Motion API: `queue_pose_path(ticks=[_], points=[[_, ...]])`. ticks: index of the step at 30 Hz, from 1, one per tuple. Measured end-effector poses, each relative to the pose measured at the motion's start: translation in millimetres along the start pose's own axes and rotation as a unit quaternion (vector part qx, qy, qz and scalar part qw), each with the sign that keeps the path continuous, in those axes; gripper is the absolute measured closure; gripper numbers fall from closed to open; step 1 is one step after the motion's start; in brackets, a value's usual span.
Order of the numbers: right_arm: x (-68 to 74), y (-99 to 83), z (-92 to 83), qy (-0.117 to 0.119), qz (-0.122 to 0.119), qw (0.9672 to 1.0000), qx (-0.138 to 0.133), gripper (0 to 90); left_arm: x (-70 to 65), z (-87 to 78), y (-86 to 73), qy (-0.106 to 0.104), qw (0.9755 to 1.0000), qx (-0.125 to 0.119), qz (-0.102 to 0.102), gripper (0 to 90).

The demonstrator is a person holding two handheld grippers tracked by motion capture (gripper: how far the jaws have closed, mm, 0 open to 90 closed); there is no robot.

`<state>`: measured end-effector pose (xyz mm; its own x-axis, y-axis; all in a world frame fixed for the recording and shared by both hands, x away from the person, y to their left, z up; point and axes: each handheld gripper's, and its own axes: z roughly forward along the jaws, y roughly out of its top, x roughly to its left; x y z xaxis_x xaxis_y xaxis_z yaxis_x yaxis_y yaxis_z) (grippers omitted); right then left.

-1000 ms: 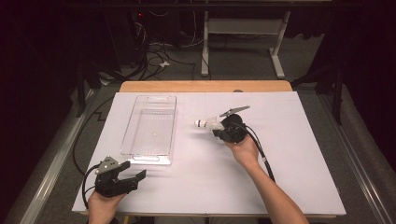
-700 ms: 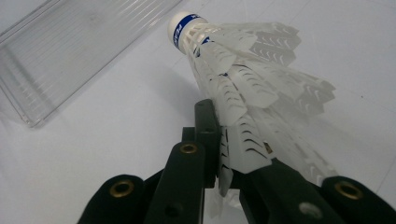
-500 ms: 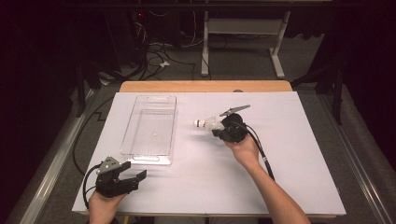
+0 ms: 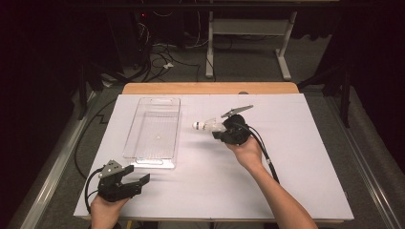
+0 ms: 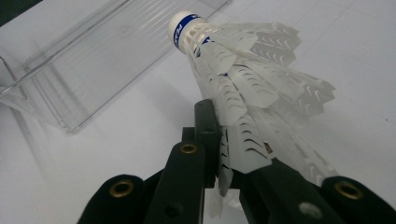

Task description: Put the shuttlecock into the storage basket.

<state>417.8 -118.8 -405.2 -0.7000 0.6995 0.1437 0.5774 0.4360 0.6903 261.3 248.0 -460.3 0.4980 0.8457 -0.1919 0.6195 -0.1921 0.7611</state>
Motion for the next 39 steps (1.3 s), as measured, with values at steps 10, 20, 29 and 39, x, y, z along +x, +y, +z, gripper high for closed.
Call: queue_pose_path(ticks=[10,20,29,39], points=[[8.9,10.1,-3.0,0.006,-0.016,0.9999,0.0,89.1,0.0,0.2,0.1,0.001,1.0,0.002,0.001,26.6],[22.2,25.9,-2.9,0.013,-0.036,0.9992,-0.001,89.1,0.3,-0.3,-0.1,0.001,1.0,0.002,0.001,26.8],[30.4,35.6,0.3,0.021,-0.044,0.9988,-0.002,89.1,0.3,-0.2,0.1,0.001,1.0,0.002,0.001,26.8],[41.9,48.9,7.4,0.029,-0.059,0.9979,0.002,89.1,0.2,-0.1,0.0,0.0,1.0,0.002,0.002,26.8]])
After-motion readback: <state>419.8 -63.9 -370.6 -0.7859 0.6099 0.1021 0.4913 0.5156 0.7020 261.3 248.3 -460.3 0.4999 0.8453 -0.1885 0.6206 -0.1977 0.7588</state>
